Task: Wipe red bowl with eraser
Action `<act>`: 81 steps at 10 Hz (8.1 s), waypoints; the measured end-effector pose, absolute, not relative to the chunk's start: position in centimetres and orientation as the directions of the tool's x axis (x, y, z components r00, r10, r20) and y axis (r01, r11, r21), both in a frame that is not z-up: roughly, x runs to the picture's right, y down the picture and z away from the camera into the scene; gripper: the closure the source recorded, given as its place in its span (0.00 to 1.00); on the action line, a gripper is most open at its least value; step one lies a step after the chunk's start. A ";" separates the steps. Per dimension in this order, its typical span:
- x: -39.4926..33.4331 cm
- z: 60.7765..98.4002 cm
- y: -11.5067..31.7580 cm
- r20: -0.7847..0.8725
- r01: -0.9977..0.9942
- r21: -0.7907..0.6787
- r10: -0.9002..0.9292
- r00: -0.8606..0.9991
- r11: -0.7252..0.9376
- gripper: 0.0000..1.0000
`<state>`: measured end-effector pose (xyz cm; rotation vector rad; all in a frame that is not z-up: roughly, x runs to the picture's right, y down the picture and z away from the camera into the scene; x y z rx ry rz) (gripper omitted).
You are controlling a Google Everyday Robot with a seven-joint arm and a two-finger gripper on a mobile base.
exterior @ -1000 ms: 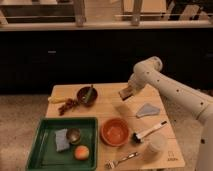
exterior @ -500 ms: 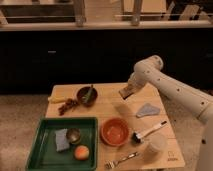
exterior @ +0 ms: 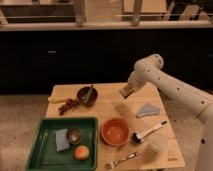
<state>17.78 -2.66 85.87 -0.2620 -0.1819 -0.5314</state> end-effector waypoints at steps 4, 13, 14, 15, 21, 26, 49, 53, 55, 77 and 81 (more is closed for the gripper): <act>16.3 84.6 -1.8 0.262 0.564 -0.196 -0.512 0.818 0.802 0.96; 11.0 79.4 4.3 0.329 0.653 -0.193 -0.579 0.746 0.732 0.96; 11.1 79.0 5.3 0.324 0.650 -0.200 -0.577 0.750 0.733 0.96; 11.1 78.8 6.1 0.320 0.647 -0.206 -0.574 0.753 0.734 0.96; 10.6 78.3 10.7 0.298 0.635 -0.250 -0.566 0.769 0.731 0.96; 8.4 78.0 14.1 0.340 0.656 -0.276 -0.567 0.751 0.703 0.96; 8.4 81.0 15.3 0.312 0.687 -0.386 -0.614 0.725 0.616 0.96; 5.2 79.0 16.1 0.346 0.751 -0.333 -0.667 0.660 0.570 0.96; 5.3 77.9 17.0 0.350 0.756 -0.329 -0.670 0.655 0.566 0.96; 3.6 78.2 18.1 0.400 0.808 -0.317 -0.702 0.588 0.496 0.96; 7.4 76.9 19.7 0.374 0.762 -0.368 -0.666 0.646 0.532 0.96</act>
